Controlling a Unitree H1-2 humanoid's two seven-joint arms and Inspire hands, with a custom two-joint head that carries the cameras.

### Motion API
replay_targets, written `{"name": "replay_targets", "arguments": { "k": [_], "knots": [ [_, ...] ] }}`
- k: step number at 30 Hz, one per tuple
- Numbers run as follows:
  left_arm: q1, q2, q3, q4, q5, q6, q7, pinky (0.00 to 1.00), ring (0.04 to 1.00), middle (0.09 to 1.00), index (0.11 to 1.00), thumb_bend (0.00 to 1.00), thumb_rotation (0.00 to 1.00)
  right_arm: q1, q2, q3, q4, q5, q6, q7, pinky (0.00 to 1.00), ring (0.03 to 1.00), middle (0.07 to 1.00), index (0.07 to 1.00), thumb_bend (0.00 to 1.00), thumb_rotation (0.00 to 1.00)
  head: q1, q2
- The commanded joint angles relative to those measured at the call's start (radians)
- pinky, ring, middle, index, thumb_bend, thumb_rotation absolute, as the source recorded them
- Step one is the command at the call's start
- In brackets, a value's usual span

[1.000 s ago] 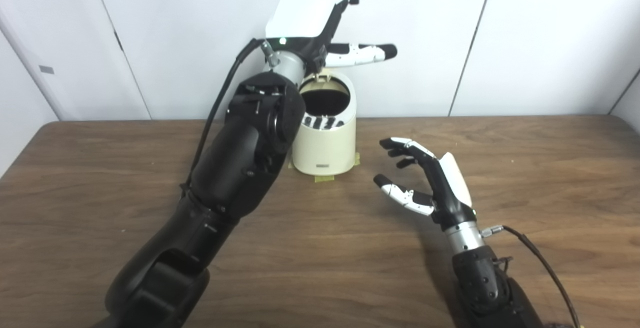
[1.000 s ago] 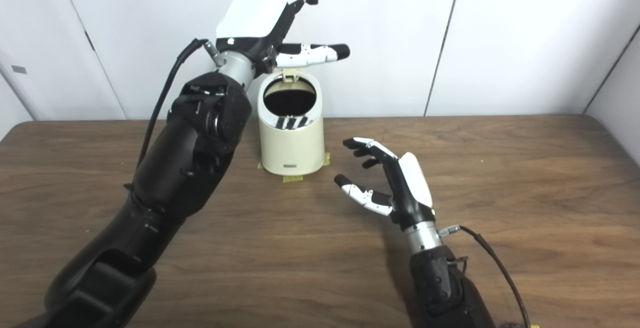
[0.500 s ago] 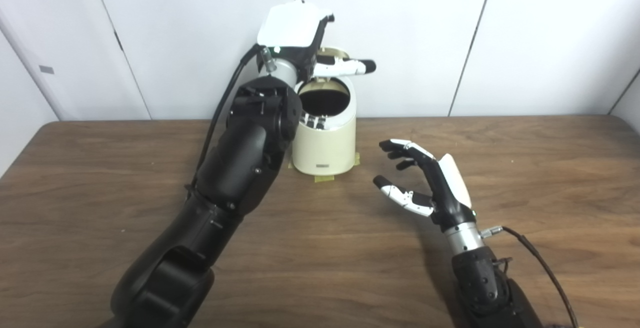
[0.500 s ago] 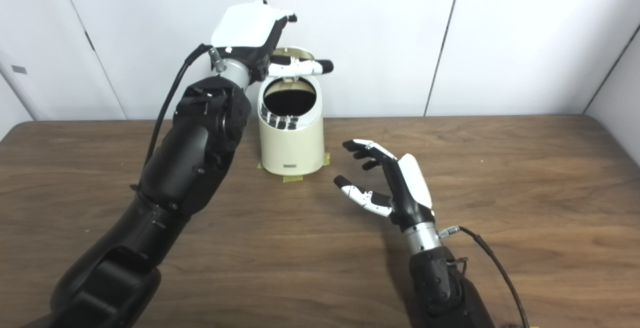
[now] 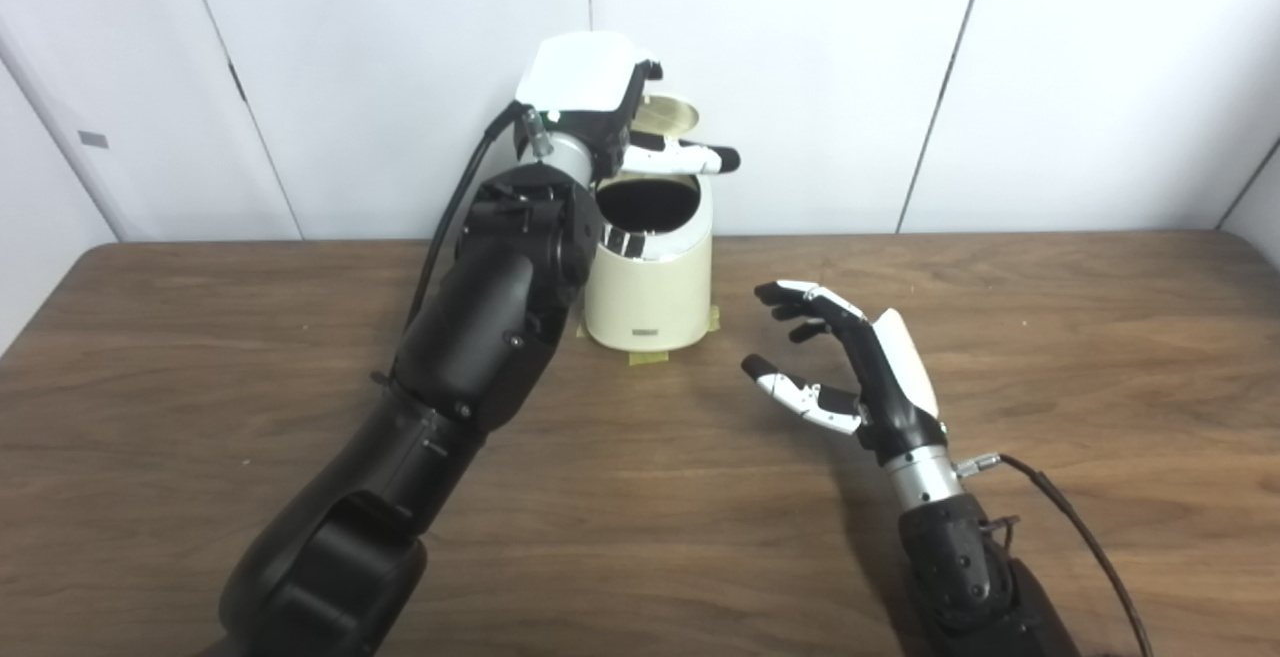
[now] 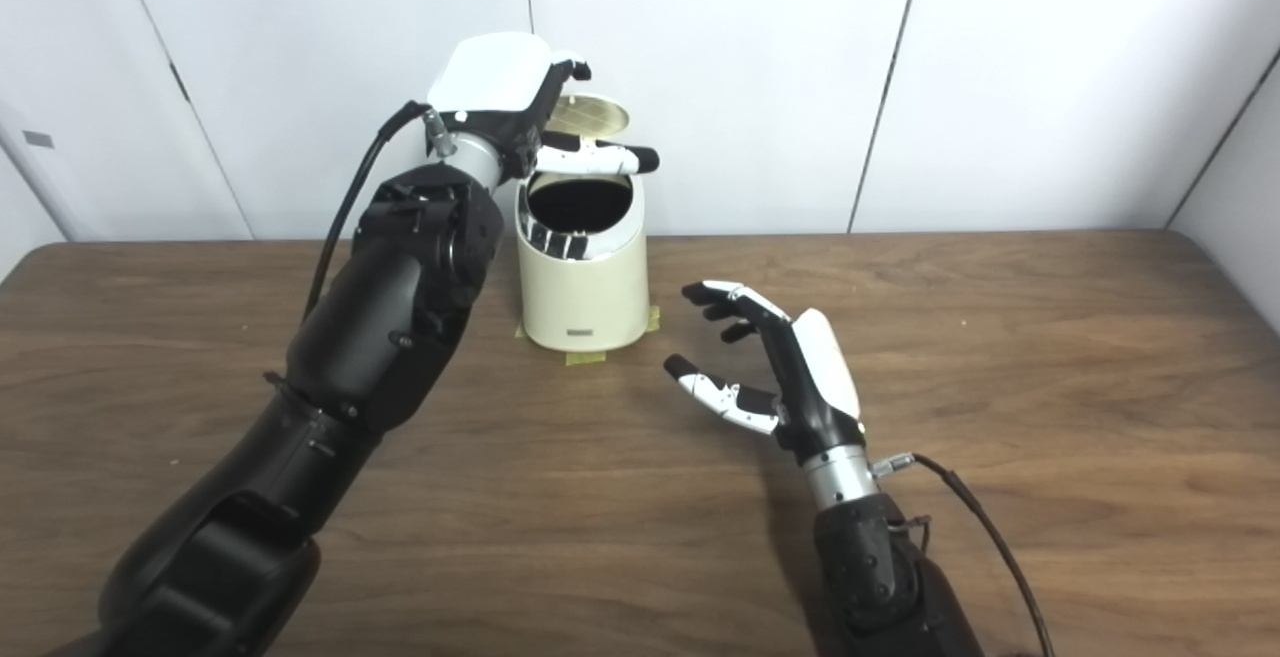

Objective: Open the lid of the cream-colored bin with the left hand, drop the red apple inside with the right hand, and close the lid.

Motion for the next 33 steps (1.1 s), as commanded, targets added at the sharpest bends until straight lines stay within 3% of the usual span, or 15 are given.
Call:
{"name": "replay_targets", "arguments": {
  "k": [1,7,25,33],
  "knots": [
    [-0.042,0.008,0.002,-0.031,-0.001,0.000,0.027,1.00,0.969,0.875,0.852,0.98,0.85,-0.017,0.009,-0.001,-0.023,0.007,-0.016,-0.008,0.59,0.710,0.735,0.719,0.29,0.43,-0.001,0.001],
    [-0.030,0.006,-0.009,-0.051,0.002,-0.009,0.032,1.00,0.969,0.850,0.840,0.96,0.84,-0.016,0.008,0.000,-0.030,0.002,0.001,-0.001,0.59,0.708,0.740,0.720,0.29,0.44,-0.003,0.002],
    [0.051,0.004,-0.025,-0.151,0.058,0.006,-0.074,1.00,0.995,0.873,0.862,0.97,0.85,-0.011,0.008,-0.003,-0.048,0.008,0.011,0.010,0.59,0.709,0.739,0.718,0.30,0.44,0.001,0.023],
    [0.092,0.014,-0.037,-0.159,0.068,-0.005,-0.079,1.00,0.976,0.864,0.862,0.99,0.87,-0.009,0.010,-0.003,-0.060,0.004,0.018,0.015,0.59,0.709,0.740,0.718,0.29,0.44,0.001,0.032]
  ]
}}
